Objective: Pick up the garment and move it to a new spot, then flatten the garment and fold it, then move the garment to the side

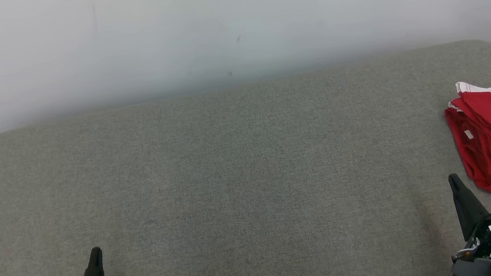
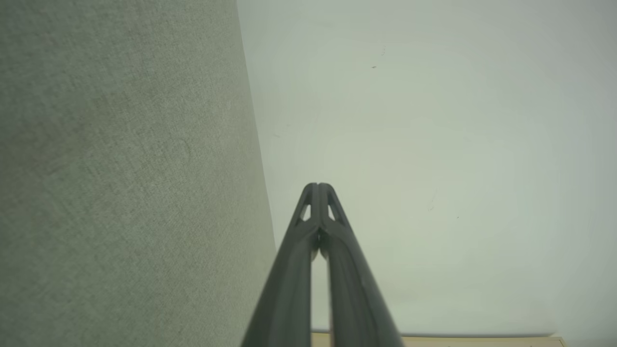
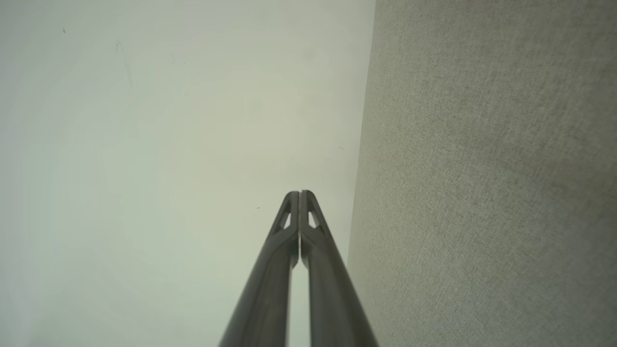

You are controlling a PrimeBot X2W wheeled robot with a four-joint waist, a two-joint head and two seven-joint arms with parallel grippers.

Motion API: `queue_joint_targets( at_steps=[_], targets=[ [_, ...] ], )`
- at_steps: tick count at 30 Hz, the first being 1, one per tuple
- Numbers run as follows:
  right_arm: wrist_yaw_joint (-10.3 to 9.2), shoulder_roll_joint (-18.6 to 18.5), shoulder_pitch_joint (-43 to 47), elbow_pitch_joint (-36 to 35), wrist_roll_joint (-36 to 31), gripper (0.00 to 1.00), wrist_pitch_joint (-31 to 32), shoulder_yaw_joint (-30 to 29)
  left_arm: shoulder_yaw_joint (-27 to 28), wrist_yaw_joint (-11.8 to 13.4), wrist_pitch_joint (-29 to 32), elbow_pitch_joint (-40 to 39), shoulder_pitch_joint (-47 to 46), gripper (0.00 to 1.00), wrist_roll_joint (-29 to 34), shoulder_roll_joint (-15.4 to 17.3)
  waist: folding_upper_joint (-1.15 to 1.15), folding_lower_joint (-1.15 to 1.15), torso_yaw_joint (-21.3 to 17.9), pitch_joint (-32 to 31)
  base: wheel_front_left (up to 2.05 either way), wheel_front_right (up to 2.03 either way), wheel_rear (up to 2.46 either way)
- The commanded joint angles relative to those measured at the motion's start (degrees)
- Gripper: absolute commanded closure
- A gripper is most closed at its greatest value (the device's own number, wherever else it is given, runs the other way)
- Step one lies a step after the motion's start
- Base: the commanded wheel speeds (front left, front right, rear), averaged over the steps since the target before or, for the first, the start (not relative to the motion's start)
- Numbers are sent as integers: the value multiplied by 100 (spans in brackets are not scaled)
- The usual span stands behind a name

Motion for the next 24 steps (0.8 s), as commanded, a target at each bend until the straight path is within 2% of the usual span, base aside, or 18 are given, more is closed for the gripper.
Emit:
queue_joint_targets(
  at_steps=[1, 24],
  targets=[
    [-12, 11, 47, -7, 8, 100, 16, -7, 18, -15, 17, -20, -58, 100, -28, 30, 0, 0, 0, 0, 0, 0, 0],
    [-12, 11, 46, -8, 9, 100, 15, -6, 18, -15, 16, -20, -58, 100, -28, 30, 0, 0, 0, 0, 0, 0, 0]
  ],
)
